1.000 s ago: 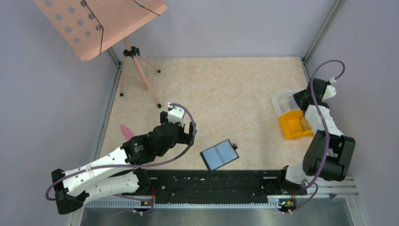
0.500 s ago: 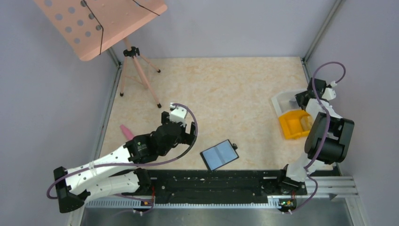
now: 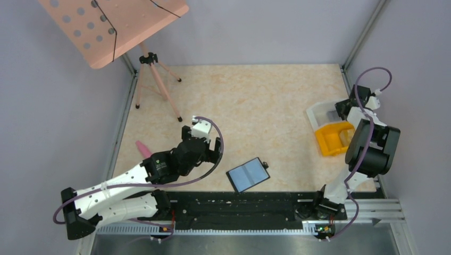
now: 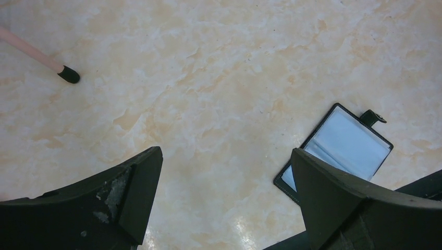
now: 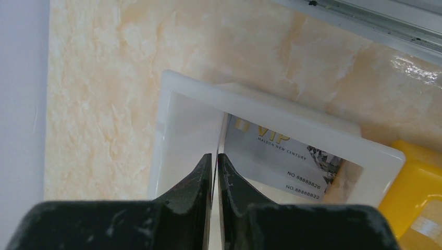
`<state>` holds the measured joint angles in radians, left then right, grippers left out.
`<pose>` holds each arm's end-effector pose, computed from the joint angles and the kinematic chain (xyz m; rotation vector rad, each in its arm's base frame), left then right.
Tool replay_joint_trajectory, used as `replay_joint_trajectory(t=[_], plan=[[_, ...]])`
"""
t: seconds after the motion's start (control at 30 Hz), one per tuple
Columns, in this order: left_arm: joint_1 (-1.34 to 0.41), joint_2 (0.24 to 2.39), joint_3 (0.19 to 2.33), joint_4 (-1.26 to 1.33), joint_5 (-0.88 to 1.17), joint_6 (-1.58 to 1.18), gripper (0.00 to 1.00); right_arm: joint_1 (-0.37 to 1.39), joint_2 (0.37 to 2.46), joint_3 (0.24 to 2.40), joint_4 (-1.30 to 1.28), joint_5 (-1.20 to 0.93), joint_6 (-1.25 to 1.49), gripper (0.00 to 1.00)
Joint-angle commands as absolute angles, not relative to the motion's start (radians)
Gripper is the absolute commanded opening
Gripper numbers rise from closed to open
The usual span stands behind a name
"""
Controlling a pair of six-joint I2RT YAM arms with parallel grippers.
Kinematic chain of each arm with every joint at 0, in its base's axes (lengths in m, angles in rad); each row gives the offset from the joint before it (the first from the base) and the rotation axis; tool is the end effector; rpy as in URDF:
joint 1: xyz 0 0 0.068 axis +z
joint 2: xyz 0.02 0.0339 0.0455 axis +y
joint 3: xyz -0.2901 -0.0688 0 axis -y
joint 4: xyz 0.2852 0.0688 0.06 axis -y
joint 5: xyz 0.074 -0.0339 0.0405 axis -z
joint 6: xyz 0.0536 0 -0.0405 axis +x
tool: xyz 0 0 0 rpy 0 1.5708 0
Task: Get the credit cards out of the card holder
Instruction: Place the credit card in the storage box.
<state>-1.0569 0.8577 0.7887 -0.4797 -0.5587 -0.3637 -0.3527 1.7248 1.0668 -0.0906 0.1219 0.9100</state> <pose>0.1333 -0.1783 0.3108 0.3799 2.0063 -0.2987 0.3919 -0.1512 0.1867 1.4167 1.8331 0.1418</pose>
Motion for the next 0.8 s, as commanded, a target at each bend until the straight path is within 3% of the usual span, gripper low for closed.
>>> replay_joint_trajectory(t=[0.0,0.77], plan=[[-1.056,0.871,0.821,-0.483,-0.594,-0.365,0.99,-0.364,1.752,1.137,-0.11,0.108,0.891,0.11],[-1.055,0.914,0.85,-0.47,-0.552,-0.386,0.99,-0.387,1.716,1.2,-0.253,0.221,0.755,0.27]])
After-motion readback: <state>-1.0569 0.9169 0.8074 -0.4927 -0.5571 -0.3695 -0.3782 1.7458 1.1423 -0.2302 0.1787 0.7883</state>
